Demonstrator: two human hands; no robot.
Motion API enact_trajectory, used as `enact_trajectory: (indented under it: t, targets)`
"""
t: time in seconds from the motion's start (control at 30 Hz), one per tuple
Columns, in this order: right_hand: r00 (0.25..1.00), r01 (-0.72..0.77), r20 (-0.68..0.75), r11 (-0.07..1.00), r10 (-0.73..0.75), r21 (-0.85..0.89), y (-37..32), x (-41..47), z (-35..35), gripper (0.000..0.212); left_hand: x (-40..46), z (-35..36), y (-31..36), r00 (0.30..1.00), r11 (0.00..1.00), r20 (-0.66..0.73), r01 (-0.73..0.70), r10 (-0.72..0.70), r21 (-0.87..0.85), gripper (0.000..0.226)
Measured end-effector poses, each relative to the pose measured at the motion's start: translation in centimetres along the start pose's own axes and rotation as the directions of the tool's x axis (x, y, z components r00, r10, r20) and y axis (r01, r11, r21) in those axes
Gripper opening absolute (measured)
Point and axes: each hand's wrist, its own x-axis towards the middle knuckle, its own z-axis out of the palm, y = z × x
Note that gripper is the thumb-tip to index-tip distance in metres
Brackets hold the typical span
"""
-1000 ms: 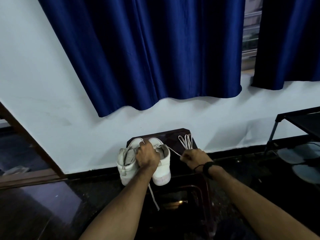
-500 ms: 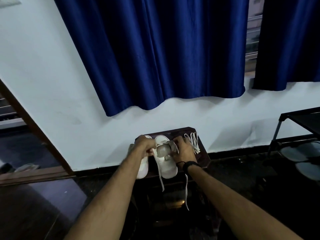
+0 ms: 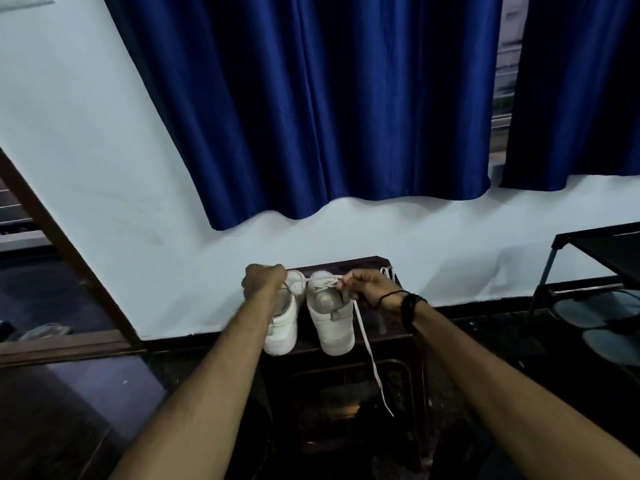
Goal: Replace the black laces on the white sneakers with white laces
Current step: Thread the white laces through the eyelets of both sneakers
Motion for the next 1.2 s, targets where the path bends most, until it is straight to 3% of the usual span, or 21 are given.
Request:
enact_trajectory:
  t: [0.03,0.07,0.1,0.13,0.17,0.23,0.3,0.4,0.53,0.57,0.63,0.7,0.8,0.97,1.07,1.2]
  targets:
    - [0.999,0.033,-0.028,0.986,-0.038,-0.161,-0.2,0.1,-0.4,0.025,-0.5,0.4,-0.2,0.973,0.956,-0.071,-0.200,0.219,0.214,0.025]
    - [0.996,0.066,-0.035,0.949,-0.081,-0.307,-0.3,0.4,-0.6,0.023,-1.5,0.8,0.0,0.892,0.857,-0.006,-0.433,0.452,0.280,0.024]
    - [0.994,0.072,-0.046,0.893,-0.103,-0.445,-0.7,0.6,-0.4,0.020,-2.5,1.6,0.4,0.809,0.790,0.154,-0.588,0.568,0.175,0.021]
    - [0.989,0.073,-0.071,0.832,-0.133,-0.550,-1.2,0.8,0.0,0.017,-3.7,2.4,1.1,0.756,0.810,0.350,-0.586,0.553,-0.013,0.019]
    - [0.979,0.061,-0.114,0.783,-0.167,-0.618,-1.7,0.8,0.5,0.018,-4.8,3.0,1.7,0.707,0.874,0.540,-0.469,0.457,-0.127,0.024]
    - [0.946,0.052,-0.207,0.751,-0.247,-0.658,-2.7,0.6,0.8,0.021,-6.0,3.0,2.5,0.621,0.946,0.728,-0.303,0.289,-0.117,0.042]
    - [0.914,0.076,-0.275,0.792,-0.299,-0.606,-2.5,0.4,0.3,0.014,-5.3,2.6,2.2,0.631,0.948,0.730,-0.312,0.260,-0.067,0.044]
    - [0.915,0.096,-0.263,0.797,-0.306,-0.596,-1.4,0.1,-1.2,0.013,-3.9,1.9,1.6,0.651,0.915,0.686,-0.401,0.325,-0.053,0.022]
    - [0.908,0.063,-0.307,0.817,-0.286,-0.573,0.1,0.2,-1.7,0.010,-2.5,2.2,0.6,0.740,0.852,0.559,-0.512,0.374,0.107,0.014]
    - [0.895,0.066,-0.327,0.814,-0.304,-0.577,0.1,0.2,-1.4,0.008,-3.0,2.3,0.6,0.718,0.844,0.575,-0.530,0.392,0.087,0.013]
    - [0.883,0.088,-0.334,0.814,-0.331,-0.575,0.1,0.6,-0.5,0.006,-3.7,3.2,0.9,0.675,0.909,0.640,-0.407,0.368,-0.094,0.027]
    - [0.879,0.099,-0.335,0.819,-0.338,-0.566,-0.2,1.0,0.2,0.008,-4.4,3.8,1.4,0.657,0.951,0.693,-0.269,0.297,-0.153,0.030]
    - [0.870,0.070,-0.381,0.844,-0.312,-0.532,-0.3,1.5,0.3,0.007,-4.0,4.1,1.3,0.677,0.929,0.691,-0.369,0.252,0.022,0.039]
    - [0.843,-0.053,-0.498,0.889,-0.204,-0.454,1.4,1.3,0.2,0.009,-3.2,3.5,0.5,0.769,0.792,0.528,-0.551,0.360,0.262,0.021]
    - [0.844,-0.202,-0.535,0.892,-0.052,-0.405,3.5,1.5,0.9,0.018,-3.1,4.1,-0.8,0.844,0.700,0.364,-0.531,0.393,0.477,0.023]
    - [0.853,-0.273,-0.519,0.892,0.051,-0.361,5.1,2.4,2.2,0.027,-3.8,5.8,-1.6,0.835,0.670,0.242,-0.543,0.494,0.507,0.018]
